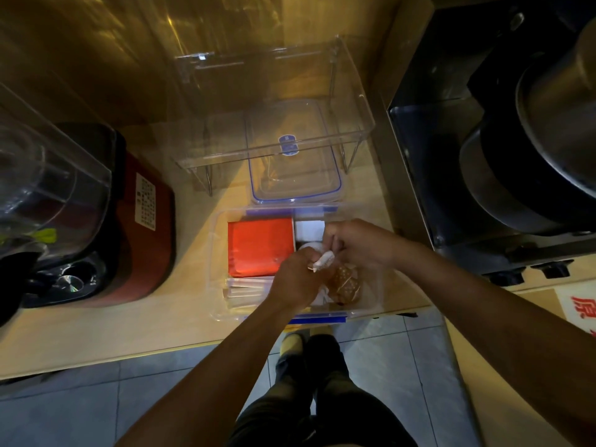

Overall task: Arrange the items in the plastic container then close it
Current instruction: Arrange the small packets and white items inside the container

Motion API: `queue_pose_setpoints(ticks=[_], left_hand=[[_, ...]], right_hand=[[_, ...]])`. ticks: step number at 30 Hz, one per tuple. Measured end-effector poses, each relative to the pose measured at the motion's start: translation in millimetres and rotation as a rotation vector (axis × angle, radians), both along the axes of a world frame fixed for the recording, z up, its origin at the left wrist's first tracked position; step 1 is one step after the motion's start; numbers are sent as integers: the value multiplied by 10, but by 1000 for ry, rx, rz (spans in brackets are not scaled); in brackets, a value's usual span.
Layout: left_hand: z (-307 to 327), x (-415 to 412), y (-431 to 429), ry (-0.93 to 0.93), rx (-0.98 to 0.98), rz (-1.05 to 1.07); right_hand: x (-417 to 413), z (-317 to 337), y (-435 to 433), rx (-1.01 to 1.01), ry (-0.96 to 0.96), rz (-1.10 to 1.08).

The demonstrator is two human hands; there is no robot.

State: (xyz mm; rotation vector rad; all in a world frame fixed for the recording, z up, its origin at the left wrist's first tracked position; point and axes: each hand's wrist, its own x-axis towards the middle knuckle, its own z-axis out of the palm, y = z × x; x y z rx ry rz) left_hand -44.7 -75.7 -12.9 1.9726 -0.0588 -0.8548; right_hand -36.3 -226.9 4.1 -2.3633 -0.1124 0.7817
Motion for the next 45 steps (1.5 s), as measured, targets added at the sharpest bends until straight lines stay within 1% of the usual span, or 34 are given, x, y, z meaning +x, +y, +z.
queue_pose_setpoints(ticks=[2, 4, 6, 8, 9, 11, 14, 18, 23, 27, 31, 34, 35, 36, 38, 42, 43, 45], left_hand=[[2, 2, -12, -26, 2, 100], [40, 13, -15, -50, 30, 164], [81, 42, 14, -122, 78, 214], [120, 72, 56, -183, 96, 259], [134, 88, 75, -192, 88, 274], [156, 112, 94, -180, 78, 298], [153, 124, 111, -112, 40, 352], [126, 119, 132, -63, -9, 395], [118, 146, 160, -52, -53, 412], [128, 168, 166, -56, -76, 443], [121, 206, 186, -72, -80, 441], [119, 220, 185, -76, -98, 445], [121, 226, 182, -78, -109, 450], [123, 234, 180, -77, -123, 455], [133, 262, 170, -53, -153, 461], [129, 336, 173, 50, -206, 490], [130, 345, 174, 62, -212, 474], [116, 353, 173, 73, -208, 419]], right_hand=[[8, 21, 3, 78, -3, -98], [10, 7, 13, 65, 2, -168], [5, -35, 48, -46, 7, -83], [-26, -129, 121, -226, 41, 22], [-50, -180, 166, -303, 66, 42], [-99, -276, 247, -358, 107, 40], [-180, -403, 340, -369, 159, 12], [-214, -535, 378, -386, 118, -82], [-130, -570, 374, -342, 233, -124], [-103, -495, 363, -314, 304, -99], [-101, -304, 324, -380, 175, -126], [-11, -99, 293, -485, 123, -128], [32, -14, 257, -497, 108, -161], [73, 78, 207, -477, 92, -212], [140, 236, 95, -352, 61, -317], [122, 372, 41, 155, 66, -474], [108, 372, 55, 234, 72, -489], [76, 321, 104, 279, 86, -483]])
